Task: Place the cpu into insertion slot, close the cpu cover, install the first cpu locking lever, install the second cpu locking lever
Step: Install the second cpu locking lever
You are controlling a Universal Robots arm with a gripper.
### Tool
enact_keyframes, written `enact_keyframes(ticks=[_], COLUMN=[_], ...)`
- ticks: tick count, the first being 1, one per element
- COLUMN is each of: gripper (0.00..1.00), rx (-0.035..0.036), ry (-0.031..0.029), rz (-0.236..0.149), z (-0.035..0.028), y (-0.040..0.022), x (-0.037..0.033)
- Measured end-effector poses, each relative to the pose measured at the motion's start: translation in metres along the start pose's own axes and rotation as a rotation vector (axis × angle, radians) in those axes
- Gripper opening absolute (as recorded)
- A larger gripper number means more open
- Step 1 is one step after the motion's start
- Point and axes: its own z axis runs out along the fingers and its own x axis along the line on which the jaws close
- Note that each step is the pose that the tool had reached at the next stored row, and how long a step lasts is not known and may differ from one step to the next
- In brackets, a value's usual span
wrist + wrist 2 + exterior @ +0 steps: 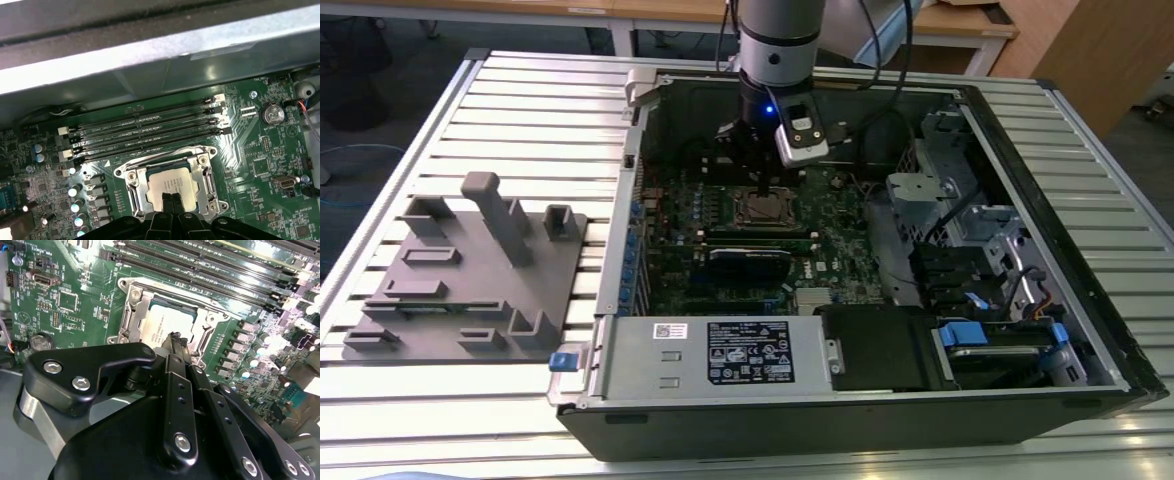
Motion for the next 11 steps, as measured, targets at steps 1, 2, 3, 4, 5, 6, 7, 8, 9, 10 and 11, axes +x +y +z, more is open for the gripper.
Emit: enact_keyframes(ticks=[1,2,3,4,5,6,7,8,9,10,11], gripper=[0.10,0.10,0.10,0.10,0.10,0.10,0.10,0.10,0.10,0.10,0.10], rx=[-0.0002,-0.0003,-0.0002,-0.0003,0.0001,0.0000,-0.0001,-0.0001,-0.0001,-0.0001,-0.0001], ry=[0.0000,0.0001,0.0001,0.0001,0.0002,0.0002,0.0001,0.0002,0.0002,0.0002,0.0002], rz=[-0.004,-0.005,-0.005,-0.005,-0.005,-0.005,-0.005,-0.005,-0.005,-0.005,-0.005], z=[0.0000,0.0000,0.0000,-0.0002,-0.0007,-0.0014,-0.0025,-0.0037,-0.0048,-0.0056,-0.0062], y=[0.0000,0.0000,0.0000,0.0000,-0.0001,-0.0001,0.0000,0.0000,0.0000,0.0000,0.0000], x=[0.0000,0.0000,0.0000,0.0000,0.0000,0.0000,-0.0001,-0.0001,-0.0001,-0.0002,-0.0002])
